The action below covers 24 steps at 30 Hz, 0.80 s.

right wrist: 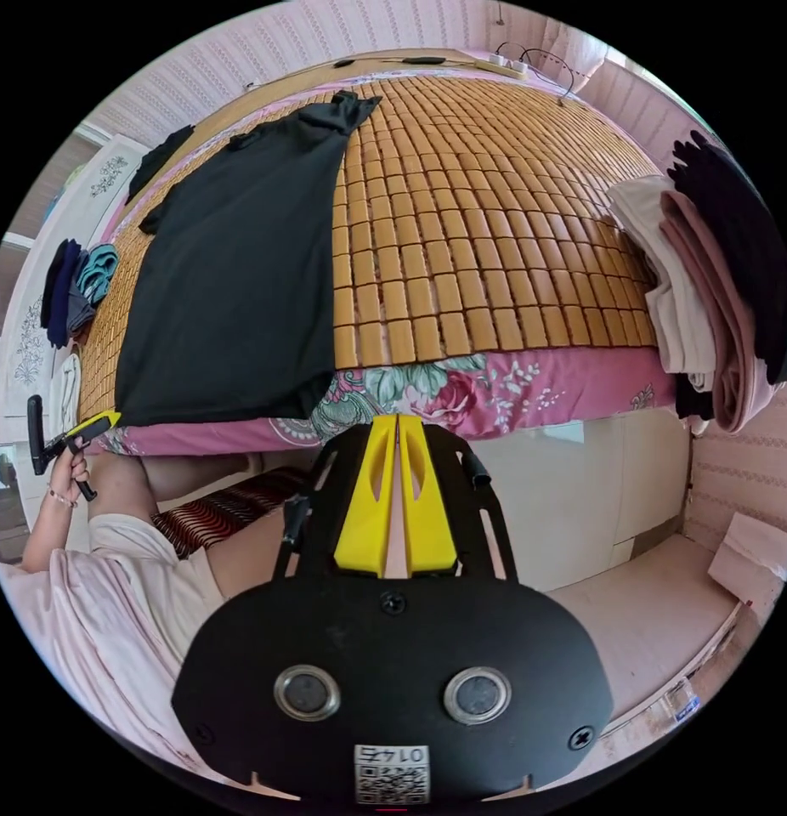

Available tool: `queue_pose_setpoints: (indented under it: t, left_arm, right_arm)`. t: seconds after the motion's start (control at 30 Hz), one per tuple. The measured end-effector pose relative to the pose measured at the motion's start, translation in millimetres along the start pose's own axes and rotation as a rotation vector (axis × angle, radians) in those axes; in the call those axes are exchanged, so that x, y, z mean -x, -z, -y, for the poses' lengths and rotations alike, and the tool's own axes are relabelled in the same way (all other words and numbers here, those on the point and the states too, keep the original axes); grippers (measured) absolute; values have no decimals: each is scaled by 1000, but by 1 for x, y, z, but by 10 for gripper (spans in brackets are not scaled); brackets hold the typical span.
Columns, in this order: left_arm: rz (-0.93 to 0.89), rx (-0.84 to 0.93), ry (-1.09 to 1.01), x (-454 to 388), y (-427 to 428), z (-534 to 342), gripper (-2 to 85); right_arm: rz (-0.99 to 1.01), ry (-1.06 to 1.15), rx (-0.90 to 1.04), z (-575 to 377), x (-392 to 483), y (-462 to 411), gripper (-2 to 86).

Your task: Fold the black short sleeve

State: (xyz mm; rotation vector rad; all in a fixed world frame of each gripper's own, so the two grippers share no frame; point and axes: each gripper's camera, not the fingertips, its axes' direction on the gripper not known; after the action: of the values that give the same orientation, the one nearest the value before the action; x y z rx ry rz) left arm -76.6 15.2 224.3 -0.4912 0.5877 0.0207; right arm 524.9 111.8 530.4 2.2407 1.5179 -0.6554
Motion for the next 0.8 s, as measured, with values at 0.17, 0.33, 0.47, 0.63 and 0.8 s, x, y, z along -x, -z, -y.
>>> queue_pose_setpoints:
  t: [0.17,0.33,0.47,0.63,0.8]
  left_arm:
    - [-12,-5,30,9,-8,2,-10]
    - [39,24,4,6,-20,6,-10]
    - [41,31,4,13,-27,5,-10]
    - [28,20,32,23,-28,1,-10]
    - [-7,0,45,29,-21,-2,-10]
  right_arm:
    - [-47,187,-21,18,73,-11,62]
    - [-129,266,54,36,105,-45,73]
    - [-103,223,14,23,86,-30,21]
    - [-128,158,32,2,60,-24,3]
    - [-81,204,3,10,85,-25,15]
